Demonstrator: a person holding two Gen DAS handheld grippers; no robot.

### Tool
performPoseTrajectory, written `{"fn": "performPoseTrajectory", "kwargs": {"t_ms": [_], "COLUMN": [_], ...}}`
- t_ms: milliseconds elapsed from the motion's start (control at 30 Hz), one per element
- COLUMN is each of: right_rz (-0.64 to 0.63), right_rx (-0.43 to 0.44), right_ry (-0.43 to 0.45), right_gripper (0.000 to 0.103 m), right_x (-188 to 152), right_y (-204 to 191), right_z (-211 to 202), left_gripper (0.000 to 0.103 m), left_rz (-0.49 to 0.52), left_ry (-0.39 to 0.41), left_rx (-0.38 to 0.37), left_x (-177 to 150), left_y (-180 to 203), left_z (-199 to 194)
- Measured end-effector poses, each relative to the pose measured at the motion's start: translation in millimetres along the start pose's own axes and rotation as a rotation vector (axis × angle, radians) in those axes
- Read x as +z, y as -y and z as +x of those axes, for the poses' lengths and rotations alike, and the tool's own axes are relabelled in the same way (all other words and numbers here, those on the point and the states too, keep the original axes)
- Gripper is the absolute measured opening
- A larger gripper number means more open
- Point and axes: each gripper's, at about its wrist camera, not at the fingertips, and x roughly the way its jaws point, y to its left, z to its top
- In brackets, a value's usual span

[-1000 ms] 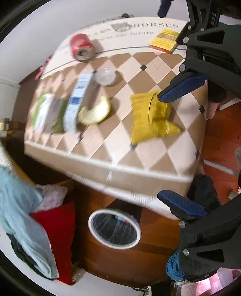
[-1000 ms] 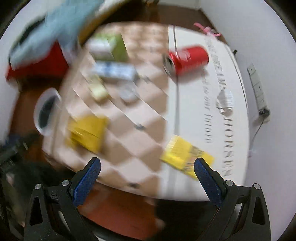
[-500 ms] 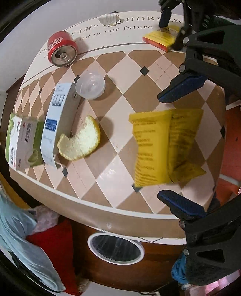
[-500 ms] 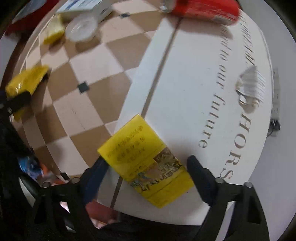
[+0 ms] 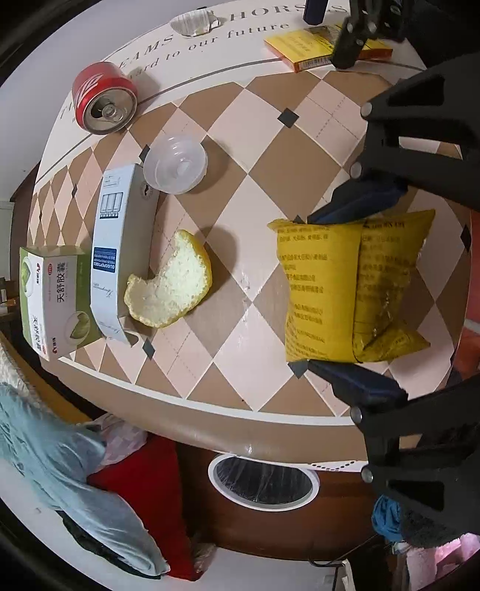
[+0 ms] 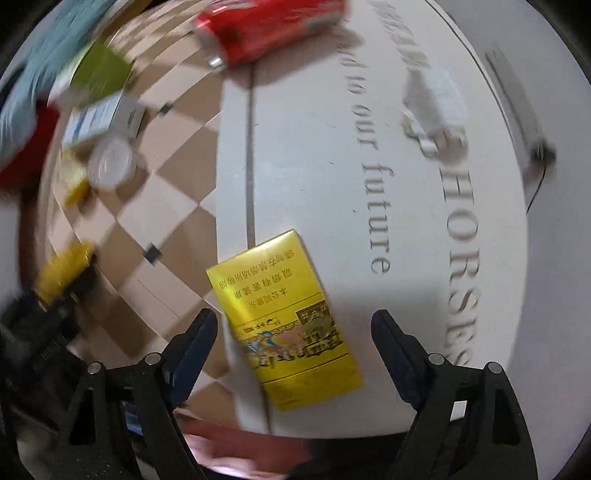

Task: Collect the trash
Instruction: 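Grasp the yellow snack bag with the left tool while the right tool grasps the yellow cigarette pack, then carry both yellow items over the wastebasket and open both tools to drop them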

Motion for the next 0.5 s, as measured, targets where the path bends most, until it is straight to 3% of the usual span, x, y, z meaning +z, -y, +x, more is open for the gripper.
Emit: {"fn": "performPoseTrajectory", "kwargs": {"t_ms": [200,333,500], "right_rz": [-0.088,-0.094,-0.057], "right_rx": [-0.053,-0.052,-0.043], "right_ry": [0.014,0.045,0.077], "right_gripper": [0.082,0.062,0.062], "right_x": [0,-3,-14], "right_y": [-19,-24,-37], "right_z": [7,-1,-14], "left_gripper": [0.055,0.053,0.053], "left_rz": [0.019,0.036,0.027], "left_ry": [0.023,0.049,0.103], "left_rx": [-0.003,0.005,-0.006], "left_x": [-6,-6,-2], "left_y": [-5,-3,-14], "left_z": [-7,-15,-40]}}
